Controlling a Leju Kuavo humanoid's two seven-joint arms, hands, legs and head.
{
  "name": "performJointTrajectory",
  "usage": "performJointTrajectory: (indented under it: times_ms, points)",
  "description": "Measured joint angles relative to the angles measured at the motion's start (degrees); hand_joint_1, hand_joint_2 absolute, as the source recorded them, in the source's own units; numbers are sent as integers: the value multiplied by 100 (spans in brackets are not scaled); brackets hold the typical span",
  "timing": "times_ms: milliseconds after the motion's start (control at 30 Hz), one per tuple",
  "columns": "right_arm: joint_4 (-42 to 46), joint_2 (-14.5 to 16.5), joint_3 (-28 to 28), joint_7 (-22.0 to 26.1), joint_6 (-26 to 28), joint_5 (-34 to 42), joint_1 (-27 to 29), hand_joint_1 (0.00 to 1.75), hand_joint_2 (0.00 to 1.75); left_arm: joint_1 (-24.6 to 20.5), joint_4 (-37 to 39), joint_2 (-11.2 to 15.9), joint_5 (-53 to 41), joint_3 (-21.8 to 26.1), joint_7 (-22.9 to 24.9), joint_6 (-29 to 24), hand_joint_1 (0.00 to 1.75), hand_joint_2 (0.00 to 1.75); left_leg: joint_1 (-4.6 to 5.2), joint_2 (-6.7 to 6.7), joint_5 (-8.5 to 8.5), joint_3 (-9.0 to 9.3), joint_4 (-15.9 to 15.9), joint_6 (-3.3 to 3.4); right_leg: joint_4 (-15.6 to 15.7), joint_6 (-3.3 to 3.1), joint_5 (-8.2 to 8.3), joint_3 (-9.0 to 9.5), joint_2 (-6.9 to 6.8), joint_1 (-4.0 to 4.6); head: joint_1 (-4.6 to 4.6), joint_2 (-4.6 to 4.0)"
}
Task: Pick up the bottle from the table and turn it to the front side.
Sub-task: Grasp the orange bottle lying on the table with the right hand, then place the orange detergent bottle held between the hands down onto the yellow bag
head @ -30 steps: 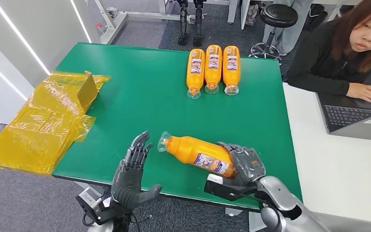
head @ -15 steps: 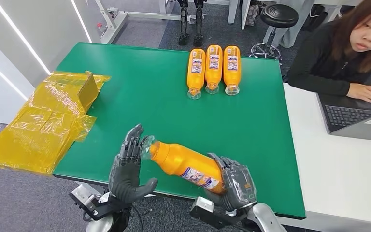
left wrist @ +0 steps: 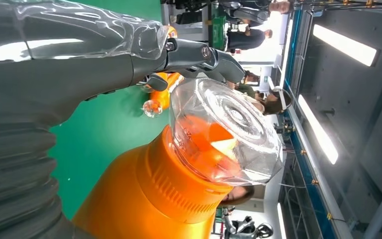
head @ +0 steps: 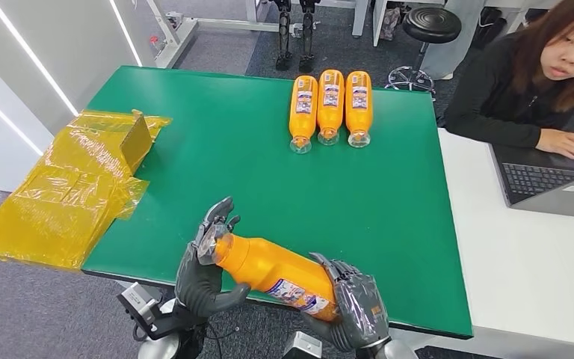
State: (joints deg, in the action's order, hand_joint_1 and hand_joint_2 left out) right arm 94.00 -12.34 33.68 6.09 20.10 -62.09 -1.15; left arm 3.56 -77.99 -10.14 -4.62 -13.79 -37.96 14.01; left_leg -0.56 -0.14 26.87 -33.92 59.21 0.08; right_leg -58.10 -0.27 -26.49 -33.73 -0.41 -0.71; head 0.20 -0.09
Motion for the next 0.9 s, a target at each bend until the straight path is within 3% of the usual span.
performJointTrajectory:
  times_ms: [167, 300, 433, 633, 733, 767, 867, 900]
  points:
    - [41, 97, -29, -10, -19, -113, 108, 175, 175, -28, 69, -44, 204, -1, 37, 187, 0, 175, 0, 0, 0, -1, 0, 0, 0, 0, 0, -1, 0, 0, -1, 0]
    - [126, 285, -68, -150, -191, -293, 122, 175, 175, -88, 111, -104, 614, -9, 182, 553, 175, 175, -1, 2, 0, 0, -1, 0, 0, -1, -1, -2, 1, 1, -1, 0]
    - [212, 423, -109, -192, -261, -380, 127, 175, 175, -100, 114, -164, 1305, -53, 472, 1088, 175, 175, -1, 2, 0, 0, 0, -1, -1, -1, 0, -1, 1, 1, 0, 0]
    - [223, 476, -150, -192, -261, -394, 151, 175, 175, -108, 111, -185, 1435, -103, 539, 1174, 175, 175, 0, 3, 0, 0, 0, 0, 0, 0, 0, 0, 1, 0, 0, 0]
    - [230, 483, -151, -182, -261, -394, 170, 175, 175, -130, 112, -186, 1461, -103, 540, 1184, 124, 175, 0, 2, 0, 0, 0, 0, 0, 0, 0, 0, 1, 0, 0, 0]
    - [230, 484, -153, -175, -258, -394, 174, 175, 175, -138, 112, -186, 1506, -104, 549, 1219, 121, 175, 0, 3, 0, 0, 0, 0, 0, -1, 0, -1, 1, 0, -1, 0]
    - [230, 485, -169, -127, -228, -392, 200, 175, 175, -174, 111, -185, 1860, -130, 679, 1435, 171, 175, 0, 2, 0, 0, 0, 0, 0, -1, 0, -1, 1, 0, -1, 0]
    - [230, 485, -178, -102, -211, -385, 212, 175, 175, -194, 111, -184, 1996, -145, 736, 1490, 175, 175, 0, 2, 0, 0, 0, 0, 0, -1, 0, -1, 1, 0, -1, 0]
